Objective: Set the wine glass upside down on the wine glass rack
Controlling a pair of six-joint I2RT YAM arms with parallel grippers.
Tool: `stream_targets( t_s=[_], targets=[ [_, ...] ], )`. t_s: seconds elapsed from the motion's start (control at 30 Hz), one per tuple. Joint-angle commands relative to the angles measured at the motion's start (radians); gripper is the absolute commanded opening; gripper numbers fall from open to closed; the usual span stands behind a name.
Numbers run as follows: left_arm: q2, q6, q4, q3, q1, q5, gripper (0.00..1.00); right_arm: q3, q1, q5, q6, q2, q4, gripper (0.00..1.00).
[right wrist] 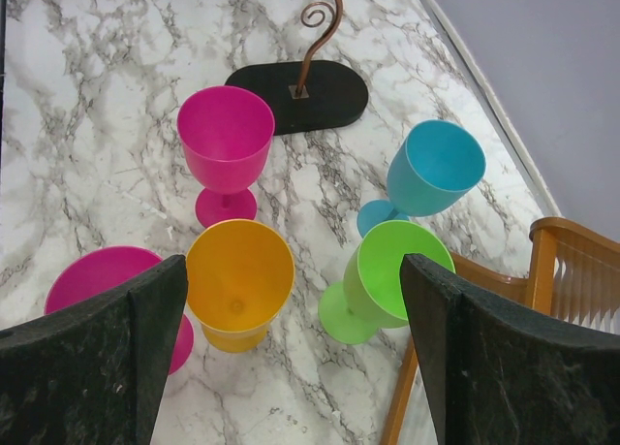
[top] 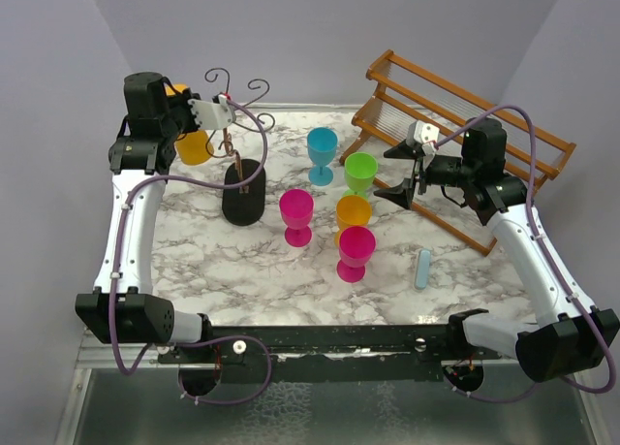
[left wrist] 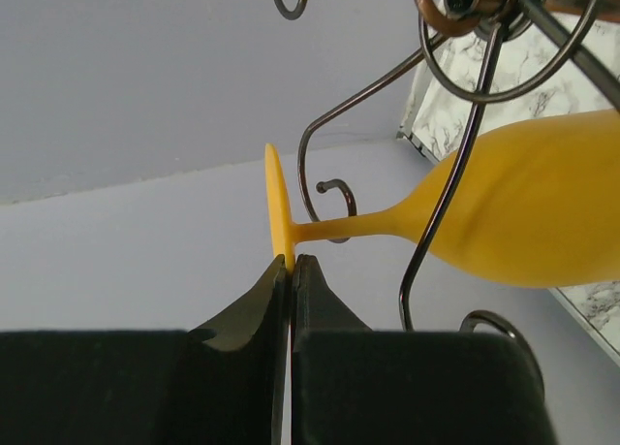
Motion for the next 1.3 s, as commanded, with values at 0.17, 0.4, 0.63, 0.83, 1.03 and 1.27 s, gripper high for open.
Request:
stream_targets(
  t_s=[0.17,0.4,0.63,0.83,1.03,1.27],
  targets=[
    [0.018,-0.007,0.107,-0.022,-0.016,0.091,0.0,-0.017,-0.001,-0.015,-0.006,-0.018,0.028,0.9],
    [0.031,-0.081,0.182,-0.028,-0.022,0.069,0.0,-0.017,-0.001,-0.017,-0.006,-0.014,0.029,0.91],
    [0.049,-0.148,0.244,-0.024,-0.022,0.012,0.0,-0.017,-0.001,-0.018,-0.006,-0.018,0.028,0.91],
    [0.062,-0.192,0.279,-0.023,-0.022,-0.056,0.0,-0.016,-0.001,-0.021,-0.008,-0.022,0.026,0.91],
    [0.08,-0.203,0.283,-0.021,-0.022,-0.131,0.0,-0.014,-0.001,-0.026,-0.008,-0.024,0.024,0.91],
    [0.084,-0.207,0.306,-0.046,-0.02,-0.171,0.01,-0.015,-0.001,-0.028,-0.008,-0.024,0.022,0.91]
  ],
)
